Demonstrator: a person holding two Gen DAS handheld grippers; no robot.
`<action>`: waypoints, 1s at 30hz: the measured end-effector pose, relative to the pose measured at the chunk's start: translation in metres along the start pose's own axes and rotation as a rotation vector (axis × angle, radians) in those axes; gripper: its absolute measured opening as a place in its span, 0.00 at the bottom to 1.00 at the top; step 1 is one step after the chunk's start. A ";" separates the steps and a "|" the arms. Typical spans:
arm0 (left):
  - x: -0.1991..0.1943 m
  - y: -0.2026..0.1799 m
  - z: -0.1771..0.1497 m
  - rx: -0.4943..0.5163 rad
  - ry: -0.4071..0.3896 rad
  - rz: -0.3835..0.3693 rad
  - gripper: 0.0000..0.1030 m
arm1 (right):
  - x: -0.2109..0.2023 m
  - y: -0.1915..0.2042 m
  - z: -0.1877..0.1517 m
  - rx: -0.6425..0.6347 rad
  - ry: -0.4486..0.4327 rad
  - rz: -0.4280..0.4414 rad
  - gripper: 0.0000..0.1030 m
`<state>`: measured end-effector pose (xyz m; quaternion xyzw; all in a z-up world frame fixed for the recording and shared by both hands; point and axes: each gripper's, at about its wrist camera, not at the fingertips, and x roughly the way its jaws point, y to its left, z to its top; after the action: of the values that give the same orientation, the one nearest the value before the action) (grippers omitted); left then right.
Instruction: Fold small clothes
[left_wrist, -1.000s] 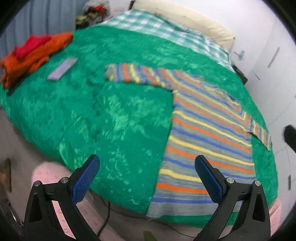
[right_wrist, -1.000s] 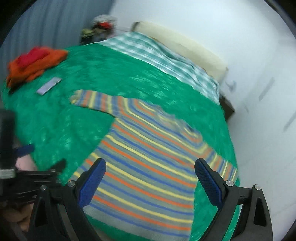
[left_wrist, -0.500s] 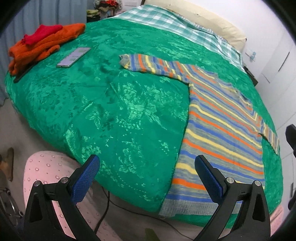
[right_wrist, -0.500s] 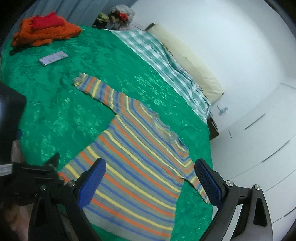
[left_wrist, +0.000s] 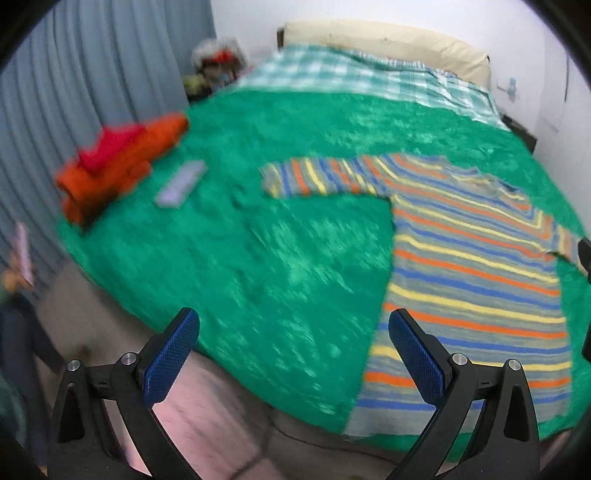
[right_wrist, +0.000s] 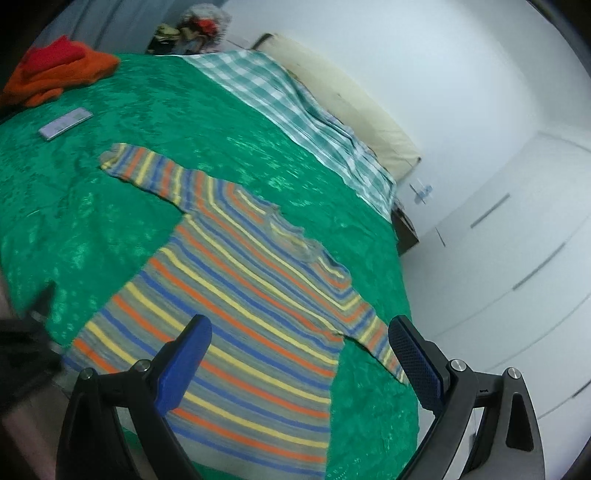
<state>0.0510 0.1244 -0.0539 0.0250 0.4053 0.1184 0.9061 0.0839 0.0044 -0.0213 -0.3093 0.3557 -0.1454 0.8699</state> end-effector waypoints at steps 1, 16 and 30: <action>-0.009 -0.003 0.004 0.033 -0.044 0.045 1.00 | 0.003 -0.005 -0.003 0.011 0.009 -0.011 0.93; -0.019 -0.027 0.014 0.089 -0.013 0.013 1.00 | 0.017 -0.044 -0.025 0.107 0.052 -0.007 0.93; 0.006 -0.055 -0.018 0.093 0.054 -0.112 1.00 | 0.041 -0.062 -0.088 0.287 -0.008 0.140 0.93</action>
<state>0.0523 0.0712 -0.0788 0.0412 0.4355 0.0490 0.8979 0.0483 -0.1012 -0.0519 -0.1568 0.3484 -0.1326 0.9146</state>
